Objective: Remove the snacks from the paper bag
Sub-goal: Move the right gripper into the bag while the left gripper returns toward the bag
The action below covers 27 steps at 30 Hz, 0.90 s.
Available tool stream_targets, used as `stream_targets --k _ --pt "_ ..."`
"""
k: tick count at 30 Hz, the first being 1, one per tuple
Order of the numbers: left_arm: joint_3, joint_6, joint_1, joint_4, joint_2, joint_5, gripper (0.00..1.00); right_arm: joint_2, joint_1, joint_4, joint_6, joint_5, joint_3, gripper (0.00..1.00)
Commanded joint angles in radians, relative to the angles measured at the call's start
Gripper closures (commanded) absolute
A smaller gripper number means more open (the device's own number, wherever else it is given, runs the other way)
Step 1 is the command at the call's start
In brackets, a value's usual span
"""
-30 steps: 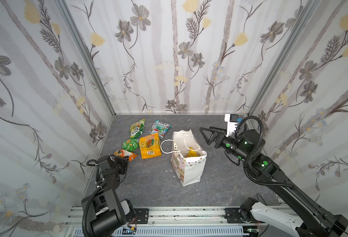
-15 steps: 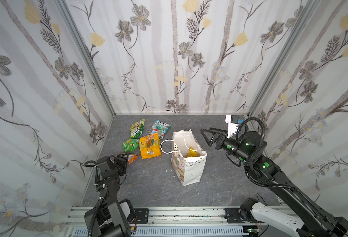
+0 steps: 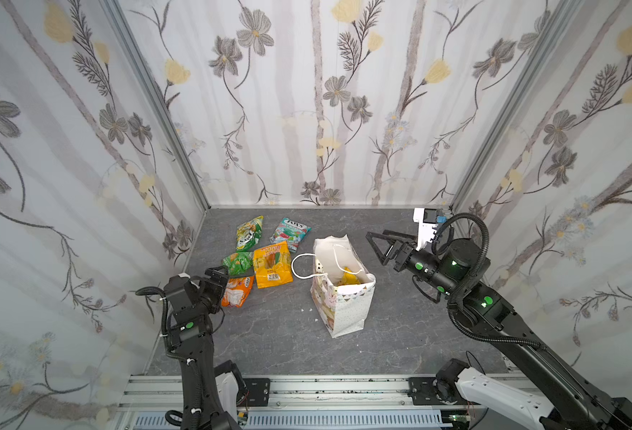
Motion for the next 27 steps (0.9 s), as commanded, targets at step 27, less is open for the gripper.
stream_targets --k 27 --pt "0.698 0.574 -0.775 -0.345 0.215 0.049 0.07 0.45 0.093 -0.421 -0.145 -0.214 0.391 0.25"
